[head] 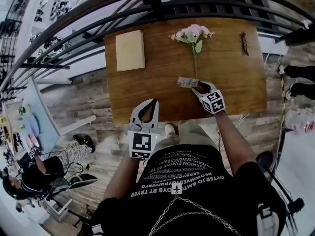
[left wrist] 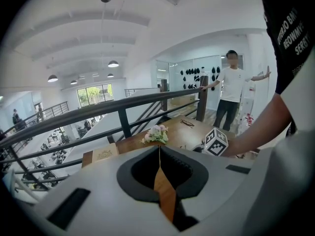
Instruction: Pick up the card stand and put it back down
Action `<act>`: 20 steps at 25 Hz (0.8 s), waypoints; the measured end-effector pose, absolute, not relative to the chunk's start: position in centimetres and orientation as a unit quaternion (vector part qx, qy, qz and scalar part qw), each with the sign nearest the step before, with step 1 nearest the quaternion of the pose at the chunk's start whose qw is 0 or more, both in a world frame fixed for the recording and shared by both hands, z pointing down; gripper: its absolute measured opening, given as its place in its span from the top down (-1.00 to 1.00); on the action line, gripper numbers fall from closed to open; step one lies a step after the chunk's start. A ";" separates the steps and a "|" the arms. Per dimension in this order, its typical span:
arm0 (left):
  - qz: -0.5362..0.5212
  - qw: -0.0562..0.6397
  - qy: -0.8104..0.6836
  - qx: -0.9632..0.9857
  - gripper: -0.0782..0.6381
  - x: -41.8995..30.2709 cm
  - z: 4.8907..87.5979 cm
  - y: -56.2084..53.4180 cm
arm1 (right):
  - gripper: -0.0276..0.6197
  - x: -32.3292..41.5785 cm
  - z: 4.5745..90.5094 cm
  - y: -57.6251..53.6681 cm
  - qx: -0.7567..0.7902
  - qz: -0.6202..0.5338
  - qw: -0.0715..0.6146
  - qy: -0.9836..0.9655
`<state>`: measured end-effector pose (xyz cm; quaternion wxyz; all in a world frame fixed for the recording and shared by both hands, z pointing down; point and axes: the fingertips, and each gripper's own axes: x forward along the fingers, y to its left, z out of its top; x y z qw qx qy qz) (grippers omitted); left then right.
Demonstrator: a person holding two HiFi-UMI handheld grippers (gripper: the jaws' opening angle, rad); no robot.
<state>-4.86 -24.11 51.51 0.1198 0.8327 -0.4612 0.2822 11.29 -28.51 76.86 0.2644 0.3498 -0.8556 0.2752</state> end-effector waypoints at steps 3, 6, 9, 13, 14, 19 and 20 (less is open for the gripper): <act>0.289 0.125 -0.464 0.828 0.70 -5.5 51.9 -23.7 | 0.35 10.9 77.2 -28.8 0.352 0.272 0.260 -0.857; 0.292 0.131 -0.467 0.824 0.70 -6.0 52.4 -23.4 | 0.35 10.8 77.5 -29.1 0.358 0.268 0.257 -0.857; 0.289 0.135 -0.465 0.826 0.70 -5.9 52.5 -23.2 | 0.36 10.7 77.6 -29.5 0.363 0.258 0.257 -0.858; 0.291 0.139 -0.460 0.827 0.70 -5.8 52.6 -22.4 | 0.40 10.5 77.3 -29.4 0.356 0.247 0.262 -0.862; 0.291 0.139 -0.460 0.827 0.70 -5.9 52.6 -22.2 | 0.41 10.5 77.3 -29.4 0.354 0.247 0.265 -0.862; 0.288 0.134 -0.463 0.827 0.70 -6.4 52.1 -21.9 | 0.43 10.6 77.1 -28.4 0.349 0.269 0.271 -0.855; 0.287 0.132 -0.463 0.828 0.70 -6.4 52.0 -21.8 | 0.43 10.6 77.2 -28.1 0.349 0.274 0.273 -0.853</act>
